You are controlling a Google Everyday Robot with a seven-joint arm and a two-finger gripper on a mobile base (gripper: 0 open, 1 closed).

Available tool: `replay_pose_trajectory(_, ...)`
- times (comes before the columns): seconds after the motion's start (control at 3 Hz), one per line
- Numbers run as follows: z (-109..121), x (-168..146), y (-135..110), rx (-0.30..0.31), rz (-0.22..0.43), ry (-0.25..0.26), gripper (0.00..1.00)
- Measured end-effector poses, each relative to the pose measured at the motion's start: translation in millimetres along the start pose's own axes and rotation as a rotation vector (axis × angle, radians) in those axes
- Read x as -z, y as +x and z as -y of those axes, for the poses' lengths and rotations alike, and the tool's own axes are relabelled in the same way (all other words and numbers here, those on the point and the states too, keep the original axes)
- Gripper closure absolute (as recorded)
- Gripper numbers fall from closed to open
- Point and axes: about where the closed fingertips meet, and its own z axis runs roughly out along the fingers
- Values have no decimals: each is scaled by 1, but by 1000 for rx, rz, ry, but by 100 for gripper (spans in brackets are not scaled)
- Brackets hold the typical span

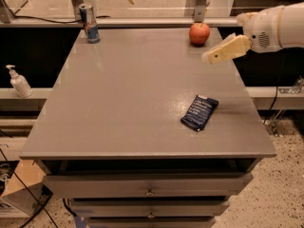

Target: Move apple near redbull can

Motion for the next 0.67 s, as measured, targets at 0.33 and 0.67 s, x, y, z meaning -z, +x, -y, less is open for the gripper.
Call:
replay_pose_trajectory(0.33, 31, -24, 5, -52, 30, 9, 0)
replay_pose_trajectory(0.67, 52, -44, 7, -99, 65, -16, 0)
